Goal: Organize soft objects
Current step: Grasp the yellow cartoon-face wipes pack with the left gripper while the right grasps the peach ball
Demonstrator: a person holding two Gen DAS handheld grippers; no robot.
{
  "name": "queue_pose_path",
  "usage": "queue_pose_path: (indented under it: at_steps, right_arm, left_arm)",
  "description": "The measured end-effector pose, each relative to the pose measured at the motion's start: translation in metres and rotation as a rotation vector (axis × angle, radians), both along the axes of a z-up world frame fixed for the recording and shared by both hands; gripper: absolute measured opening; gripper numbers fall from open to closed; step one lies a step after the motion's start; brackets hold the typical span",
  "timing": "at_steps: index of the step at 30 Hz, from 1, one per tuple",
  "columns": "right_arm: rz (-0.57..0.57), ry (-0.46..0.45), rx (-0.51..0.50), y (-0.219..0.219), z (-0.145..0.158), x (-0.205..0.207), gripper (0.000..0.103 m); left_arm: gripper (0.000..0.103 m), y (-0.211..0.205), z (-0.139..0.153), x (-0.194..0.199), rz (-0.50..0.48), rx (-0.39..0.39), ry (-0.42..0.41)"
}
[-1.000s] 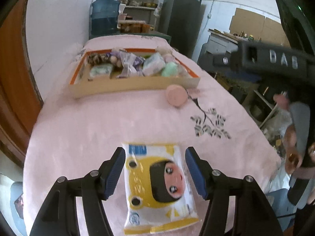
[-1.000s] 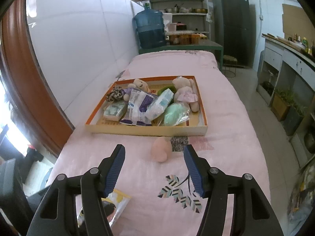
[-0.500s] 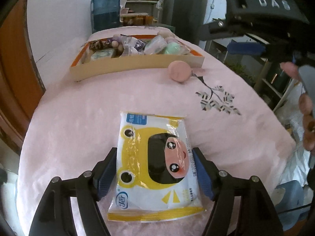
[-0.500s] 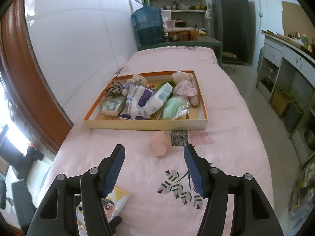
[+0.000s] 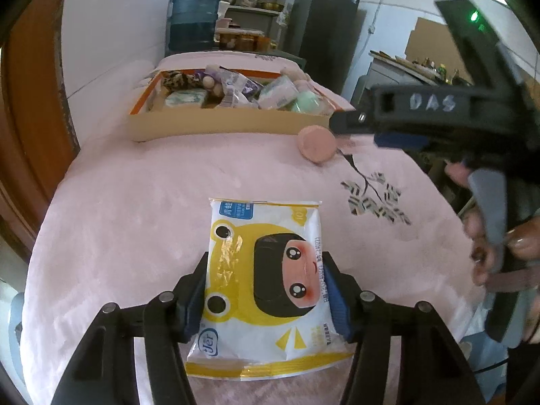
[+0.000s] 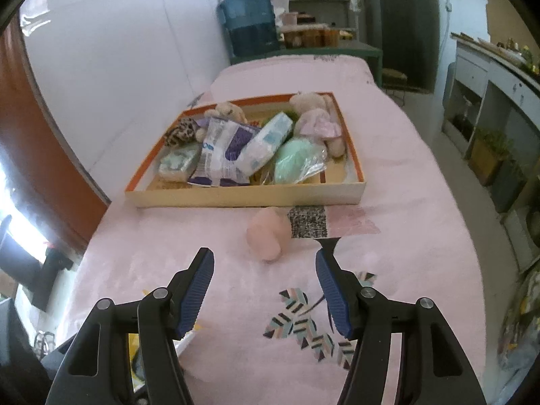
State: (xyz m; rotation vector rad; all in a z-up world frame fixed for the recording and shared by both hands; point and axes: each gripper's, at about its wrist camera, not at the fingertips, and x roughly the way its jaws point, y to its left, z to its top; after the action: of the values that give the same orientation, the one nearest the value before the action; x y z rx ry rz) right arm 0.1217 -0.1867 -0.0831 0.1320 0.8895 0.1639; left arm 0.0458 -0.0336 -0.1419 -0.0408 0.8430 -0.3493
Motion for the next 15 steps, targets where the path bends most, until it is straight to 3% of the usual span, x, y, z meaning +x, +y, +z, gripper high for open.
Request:
queue_pose_path:
  at_steps: [12, 15]
  right_arm:
    - [0.023, 0.041, -0.039, 0.012, -0.029, 0.038, 0.064]
    - [0.029, 0.043, -0.062, 0.015, -0.034, 0.041, 0.049]
  left_arm:
    - [0.06, 0.02, 0.004, 0.023, 0.057, -0.03, 0.009]
    - [0.06, 0.022, 0.004, 0.027, 0.062, -0.031, 0.011]
